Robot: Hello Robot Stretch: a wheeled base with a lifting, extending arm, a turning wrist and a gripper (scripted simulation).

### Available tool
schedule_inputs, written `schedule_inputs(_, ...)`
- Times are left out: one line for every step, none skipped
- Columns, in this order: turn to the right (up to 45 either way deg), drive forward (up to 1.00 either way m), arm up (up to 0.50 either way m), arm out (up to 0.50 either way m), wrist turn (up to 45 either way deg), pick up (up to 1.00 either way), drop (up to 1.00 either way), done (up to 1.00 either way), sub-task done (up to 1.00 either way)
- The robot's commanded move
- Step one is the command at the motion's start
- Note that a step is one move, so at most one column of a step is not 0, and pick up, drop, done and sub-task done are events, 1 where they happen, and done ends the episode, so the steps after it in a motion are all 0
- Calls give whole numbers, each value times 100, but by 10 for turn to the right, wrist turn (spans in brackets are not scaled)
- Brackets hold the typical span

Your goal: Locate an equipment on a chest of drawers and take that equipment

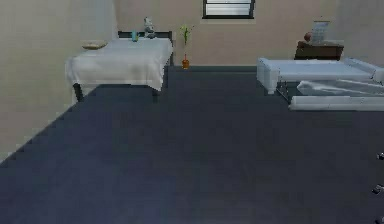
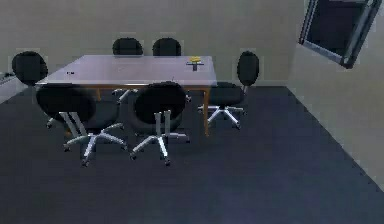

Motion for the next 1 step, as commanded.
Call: schedule_inputs(120, 0, 0, 0, 0, 0, 0, 0, 0)
